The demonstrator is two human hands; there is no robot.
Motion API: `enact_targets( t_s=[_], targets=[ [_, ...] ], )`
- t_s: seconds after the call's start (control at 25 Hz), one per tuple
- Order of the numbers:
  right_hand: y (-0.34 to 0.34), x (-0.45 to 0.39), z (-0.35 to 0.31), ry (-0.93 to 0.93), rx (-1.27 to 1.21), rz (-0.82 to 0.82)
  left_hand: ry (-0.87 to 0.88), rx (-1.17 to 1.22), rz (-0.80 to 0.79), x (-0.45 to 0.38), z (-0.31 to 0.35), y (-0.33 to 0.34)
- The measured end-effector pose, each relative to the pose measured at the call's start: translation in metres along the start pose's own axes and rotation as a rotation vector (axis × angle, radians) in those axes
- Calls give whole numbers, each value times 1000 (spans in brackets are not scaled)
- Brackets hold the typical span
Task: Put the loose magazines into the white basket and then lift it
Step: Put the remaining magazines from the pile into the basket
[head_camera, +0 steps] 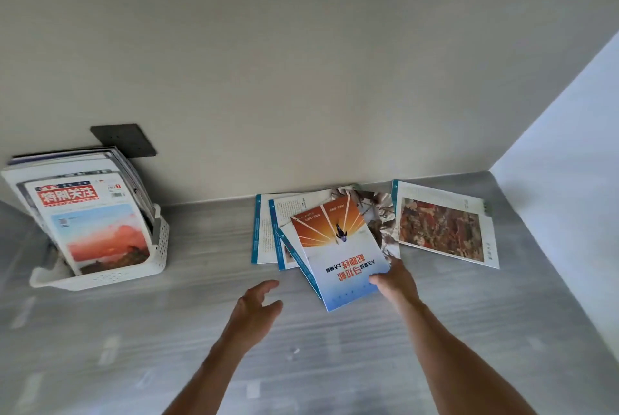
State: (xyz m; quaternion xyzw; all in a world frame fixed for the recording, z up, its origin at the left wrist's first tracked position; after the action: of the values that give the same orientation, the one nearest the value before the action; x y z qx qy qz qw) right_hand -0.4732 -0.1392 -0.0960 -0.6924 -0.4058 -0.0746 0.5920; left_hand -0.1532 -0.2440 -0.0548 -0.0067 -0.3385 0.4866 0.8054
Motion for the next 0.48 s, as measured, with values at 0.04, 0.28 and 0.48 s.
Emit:
enact_targets(
  t_s=[0.04,0.28,0.48],
  targets=[
    [10,-3,5,35,50,-13,0,-13,3,1,1,5],
    [22,-4,8,103,220,223,-5,-52,34,10,-9,8],
    [26,-18,13,74,112,111,-27,51,110,17,-20,-7]
  ],
)
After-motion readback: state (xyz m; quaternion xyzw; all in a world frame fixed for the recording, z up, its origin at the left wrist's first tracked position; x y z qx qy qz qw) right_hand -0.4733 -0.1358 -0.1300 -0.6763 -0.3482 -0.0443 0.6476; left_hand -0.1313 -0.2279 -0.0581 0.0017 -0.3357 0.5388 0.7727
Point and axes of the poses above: each hand's wrist, its own x-axis away from the middle knuckle, its own y-axis out of the palm, z = x × y, the point moved 10 cm from there along -x, towards the middle knuckle, and after that the axes turned 15 degrees about x, right-handed, at the moved point
